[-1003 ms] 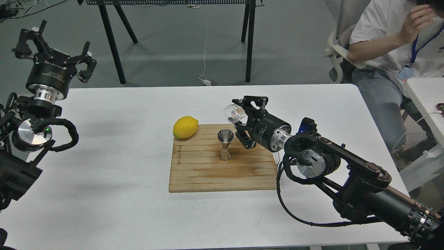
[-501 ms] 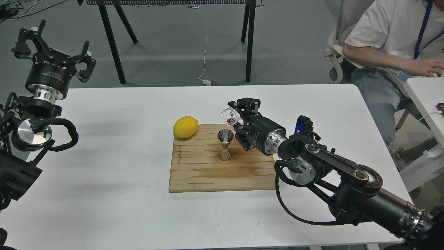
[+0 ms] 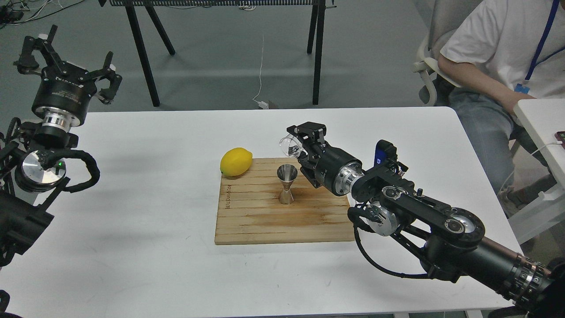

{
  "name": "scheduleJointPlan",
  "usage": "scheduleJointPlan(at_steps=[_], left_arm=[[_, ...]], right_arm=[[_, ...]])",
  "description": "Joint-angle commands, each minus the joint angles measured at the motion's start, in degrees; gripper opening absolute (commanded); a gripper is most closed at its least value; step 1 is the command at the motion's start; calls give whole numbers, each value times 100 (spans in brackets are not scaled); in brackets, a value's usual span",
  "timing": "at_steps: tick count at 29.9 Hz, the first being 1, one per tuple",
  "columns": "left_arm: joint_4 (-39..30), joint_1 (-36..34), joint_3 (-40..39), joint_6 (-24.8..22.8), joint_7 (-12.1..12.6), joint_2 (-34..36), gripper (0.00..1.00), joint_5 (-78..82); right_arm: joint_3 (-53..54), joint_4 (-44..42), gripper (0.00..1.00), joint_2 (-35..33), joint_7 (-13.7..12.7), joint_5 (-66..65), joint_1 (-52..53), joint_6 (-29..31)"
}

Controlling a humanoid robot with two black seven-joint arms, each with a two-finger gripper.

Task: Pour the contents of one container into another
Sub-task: 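Tilt the clear glass over the jigger to pour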

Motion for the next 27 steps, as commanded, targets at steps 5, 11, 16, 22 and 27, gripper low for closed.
scheduleJointPlan(at_steps=[5,11,16,22,27], left_arm=[[0,0,8,0,0,-5,100,0],[0,0,8,0,0,-5,100,0],[0,0,-1,0,0,-14,100,0],[0,0,8,9,0,-14,100,0],[0,0,8,0,0,-31,100,0]], right_arm=[[-112,-2,22,-9,8,-537,24,-53],[-113,7,22,-9,8,-581,33,-62],[-121,7,22,-36,8,-677,33,-62],[-200,42,22,-150,26,-1223,33,-88],[-236,95,22,-168,26,-1258,42,-88]])
